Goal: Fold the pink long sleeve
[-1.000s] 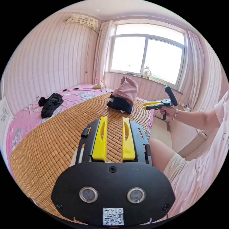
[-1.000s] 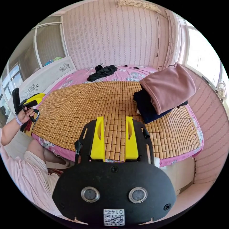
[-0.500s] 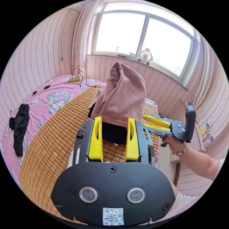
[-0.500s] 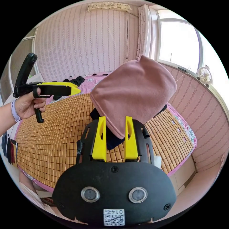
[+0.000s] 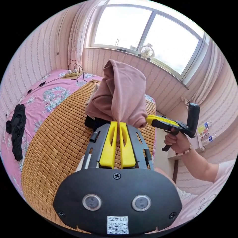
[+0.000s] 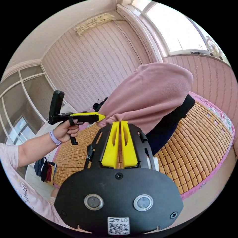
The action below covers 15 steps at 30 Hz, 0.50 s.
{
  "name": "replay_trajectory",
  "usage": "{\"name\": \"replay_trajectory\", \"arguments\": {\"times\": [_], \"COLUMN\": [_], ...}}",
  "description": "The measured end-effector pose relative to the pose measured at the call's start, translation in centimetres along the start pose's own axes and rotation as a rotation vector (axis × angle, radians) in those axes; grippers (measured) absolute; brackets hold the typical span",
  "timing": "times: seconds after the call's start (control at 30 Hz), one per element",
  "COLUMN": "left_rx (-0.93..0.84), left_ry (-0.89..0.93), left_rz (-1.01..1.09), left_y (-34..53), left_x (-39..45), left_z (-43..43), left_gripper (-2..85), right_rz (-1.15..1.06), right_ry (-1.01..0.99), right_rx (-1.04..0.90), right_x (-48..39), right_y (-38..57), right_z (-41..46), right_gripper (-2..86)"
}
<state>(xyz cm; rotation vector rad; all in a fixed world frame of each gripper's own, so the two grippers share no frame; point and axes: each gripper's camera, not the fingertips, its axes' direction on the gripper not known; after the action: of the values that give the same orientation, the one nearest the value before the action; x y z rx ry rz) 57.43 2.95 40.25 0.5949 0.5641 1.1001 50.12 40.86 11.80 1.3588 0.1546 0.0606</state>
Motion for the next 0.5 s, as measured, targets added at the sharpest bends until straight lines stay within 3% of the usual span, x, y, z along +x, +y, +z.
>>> {"name": "replay_trajectory", "arguments": {"times": [0.2,0.4,0.5], "left_rx": [0.314,0.520,0.627], "left_ry": [0.104,-0.223,-0.342], "left_rz": [-0.098,-0.087,-0.076], "left_y": [11.9,18.6,20.1], "left_x": [-1.2,2.2,4.2], "left_z": [-19.0,-37.7,-44.4], "left_gripper": [-1.0,-1.0,-1.0], "right_rz": [-0.210,-0.411,-0.338], "right_ry": [-0.408,-0.608,-0.750], "right_rx": [0.061,0.069,0.112], "right_x": [-11.0,-25.5,-30.0], "right_y": [-1.2,-5.1,-5.5], "right_z": [-2.0,-0.4,-0.1], "right_gripper": [0.0,-0.1,-0.1]}}
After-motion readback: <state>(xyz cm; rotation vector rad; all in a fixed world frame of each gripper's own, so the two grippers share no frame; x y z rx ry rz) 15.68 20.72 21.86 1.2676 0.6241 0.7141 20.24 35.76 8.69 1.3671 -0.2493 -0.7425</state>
